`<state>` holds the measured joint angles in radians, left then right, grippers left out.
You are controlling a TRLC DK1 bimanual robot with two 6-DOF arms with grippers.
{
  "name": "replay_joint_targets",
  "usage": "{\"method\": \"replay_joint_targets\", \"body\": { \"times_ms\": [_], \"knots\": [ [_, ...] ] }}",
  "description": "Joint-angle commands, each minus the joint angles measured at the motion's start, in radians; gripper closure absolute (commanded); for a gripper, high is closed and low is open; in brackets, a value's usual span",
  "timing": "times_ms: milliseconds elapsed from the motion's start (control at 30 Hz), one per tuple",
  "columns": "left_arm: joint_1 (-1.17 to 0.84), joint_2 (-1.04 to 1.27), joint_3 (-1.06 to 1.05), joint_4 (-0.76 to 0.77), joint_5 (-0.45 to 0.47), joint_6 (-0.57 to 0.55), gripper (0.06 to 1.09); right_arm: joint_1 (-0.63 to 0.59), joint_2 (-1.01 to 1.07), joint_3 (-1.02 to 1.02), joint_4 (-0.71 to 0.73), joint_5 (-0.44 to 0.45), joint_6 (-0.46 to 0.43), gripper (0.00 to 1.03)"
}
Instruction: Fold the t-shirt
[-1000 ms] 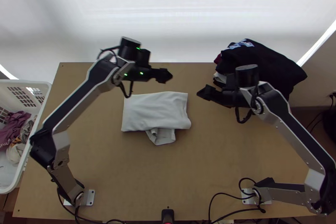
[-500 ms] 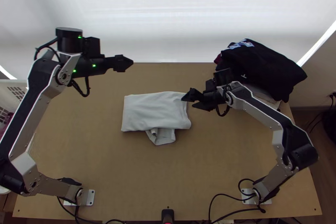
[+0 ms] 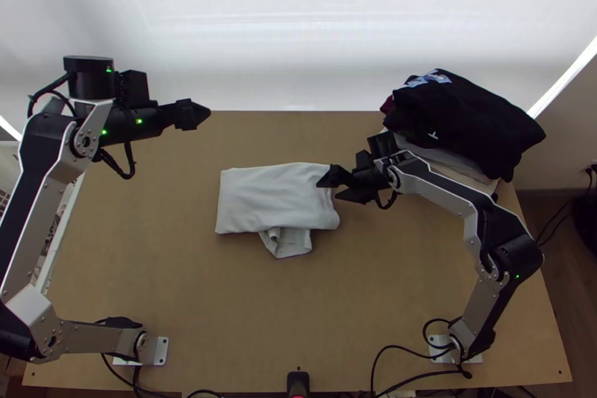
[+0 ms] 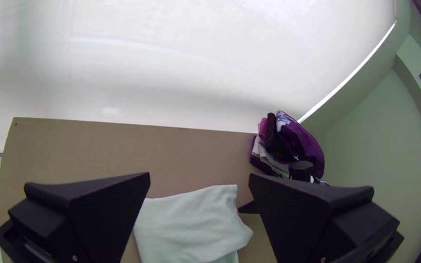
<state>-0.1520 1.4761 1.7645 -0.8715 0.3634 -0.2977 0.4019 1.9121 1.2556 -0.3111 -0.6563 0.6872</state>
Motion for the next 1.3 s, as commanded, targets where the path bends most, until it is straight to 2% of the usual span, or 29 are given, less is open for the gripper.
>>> {"method": "replay_joint_targets", "body": {
  "times_ms": [0, 667, 700, 767, 800, 833, 867, 900, 1100, 1267],
  "knots": [
    [0.023, -0.045, -0.031, -0.014, 0.011, 0.017, 0.10, 0.015, 0.045, 0.016, 0.012, -0.016, 0.002, 0.03],
    [0.123, -0.137, -0.068, -0.081, 0.011, 0.055, 0.10, 0.192, 0.219, 0.243, 0.012, -0.017, 0.040, 0.04],
    [0.126, -0.140, -0.069, -0.084, 0.011, 0.055, 0.10, 0.193, 0.219, 0.249, 0.012, -0.023, 0.040, 0.10],
    [0.132, -0.148, -0.073, -0.086, 0.011, 0.057, 0.10, 0.193, 0.203, 0.258, 0.012, -0.037, 0.043, 0.32],
    [0.134, -0.152, -0.076, -0.087, 0.011, 0.057, 0.10, 0.190, 0.188, 0.258, 0.012, -0.042, 0.054, 0.47],
    [0.135, -0.155, -0.079, -0.087, 0.011, 0.057, 0.10, 0.189, 0.168, 0.258, 0.014, -0.043, 0.060, 0.66],
    [0.135, -0.157, -0.080, -0.086, 0.011, 0.057, 0.10, 0.186, 0.143, 0.260, 0.012, -0.043, 0.063, 0.93],
    [0.135, -0.158, -0.082, -0.086, 0.011, 0.055, 0.10, 0.184, 0.119, 0.260, 0.010, -0.043, 0.069, 0.99],
    [0.135, -0.168, -0.085, -0.084, 0.011, 0.051, 0.10, 0.163, -0.058, 0.284, -0.006, -0.062, 0.069, 1.00],
    [0.138, -0.181, -0.086, -0.084, 0.011, 0.049, 0.10, 0.120, -0.145, 0.389, -0.060, -0.083, 0.087, 1.00]
  ]
}}
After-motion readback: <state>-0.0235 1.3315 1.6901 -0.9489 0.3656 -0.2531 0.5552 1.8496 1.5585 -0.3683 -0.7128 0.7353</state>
